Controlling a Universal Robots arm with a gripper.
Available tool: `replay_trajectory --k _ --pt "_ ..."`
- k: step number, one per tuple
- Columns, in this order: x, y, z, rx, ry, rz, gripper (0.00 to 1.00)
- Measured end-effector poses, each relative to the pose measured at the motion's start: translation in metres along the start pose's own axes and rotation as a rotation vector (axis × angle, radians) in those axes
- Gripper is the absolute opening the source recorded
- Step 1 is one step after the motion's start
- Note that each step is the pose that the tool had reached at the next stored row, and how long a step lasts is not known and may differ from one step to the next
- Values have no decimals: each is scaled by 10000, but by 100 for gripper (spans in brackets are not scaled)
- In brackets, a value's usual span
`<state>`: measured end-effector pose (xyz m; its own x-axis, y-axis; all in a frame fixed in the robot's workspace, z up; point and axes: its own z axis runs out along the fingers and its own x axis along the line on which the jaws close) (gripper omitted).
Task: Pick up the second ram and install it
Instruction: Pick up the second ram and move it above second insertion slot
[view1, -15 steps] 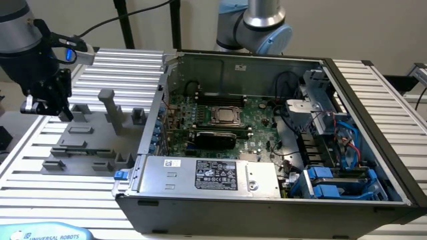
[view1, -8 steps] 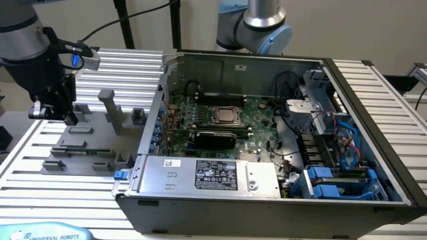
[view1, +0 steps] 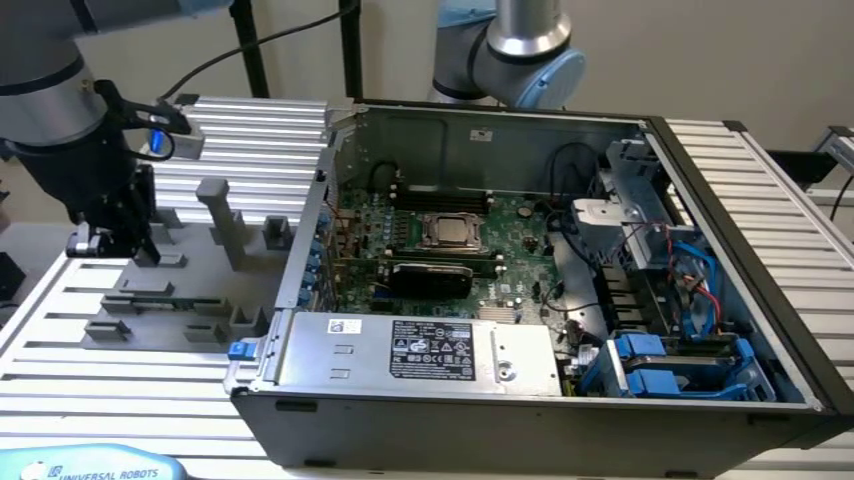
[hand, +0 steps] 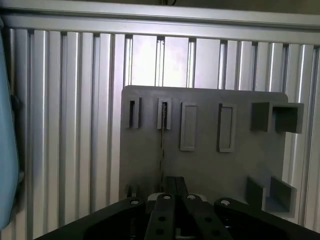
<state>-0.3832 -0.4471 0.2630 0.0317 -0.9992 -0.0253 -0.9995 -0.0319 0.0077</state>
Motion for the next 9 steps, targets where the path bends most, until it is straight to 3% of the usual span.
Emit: replay_trajectory --k 6,9 --pt "8 -1 109 -1 1 -3 12" --pt "10 -1 163 -2 1 -3 30"
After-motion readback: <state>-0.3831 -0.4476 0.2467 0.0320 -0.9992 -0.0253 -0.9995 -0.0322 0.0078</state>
